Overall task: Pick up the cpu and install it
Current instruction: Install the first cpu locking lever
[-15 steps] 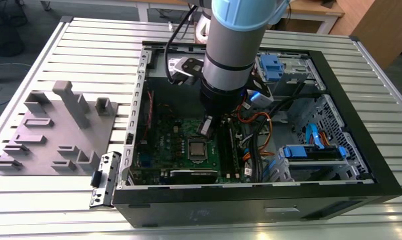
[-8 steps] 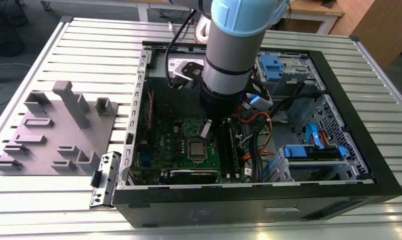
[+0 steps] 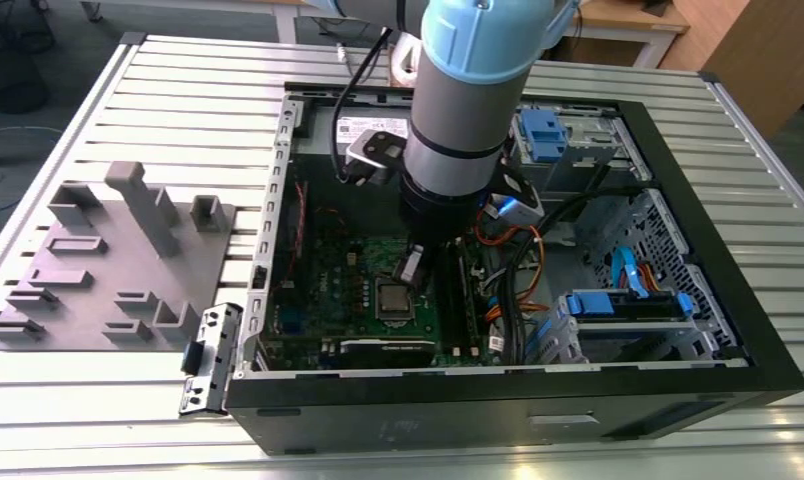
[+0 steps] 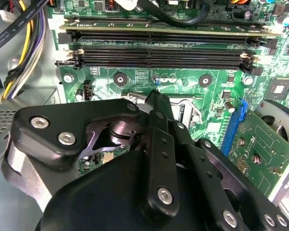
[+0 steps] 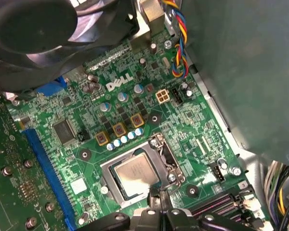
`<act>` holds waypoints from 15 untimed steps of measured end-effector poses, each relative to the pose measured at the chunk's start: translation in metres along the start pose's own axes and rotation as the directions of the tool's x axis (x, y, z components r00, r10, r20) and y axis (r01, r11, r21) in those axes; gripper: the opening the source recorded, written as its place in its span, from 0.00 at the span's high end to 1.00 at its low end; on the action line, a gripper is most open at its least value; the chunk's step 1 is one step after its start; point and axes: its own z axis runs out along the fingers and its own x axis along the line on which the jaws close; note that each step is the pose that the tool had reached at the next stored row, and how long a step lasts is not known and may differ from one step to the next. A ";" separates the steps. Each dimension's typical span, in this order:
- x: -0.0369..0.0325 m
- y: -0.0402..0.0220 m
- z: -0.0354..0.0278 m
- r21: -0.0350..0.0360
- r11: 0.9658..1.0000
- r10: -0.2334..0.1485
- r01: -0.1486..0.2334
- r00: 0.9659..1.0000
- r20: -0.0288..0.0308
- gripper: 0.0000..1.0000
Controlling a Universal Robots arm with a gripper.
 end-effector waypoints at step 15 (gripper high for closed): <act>0.0006 0.0008 0.0037 0.000 1.000 0.000 0.000 1.000 0.000 0.89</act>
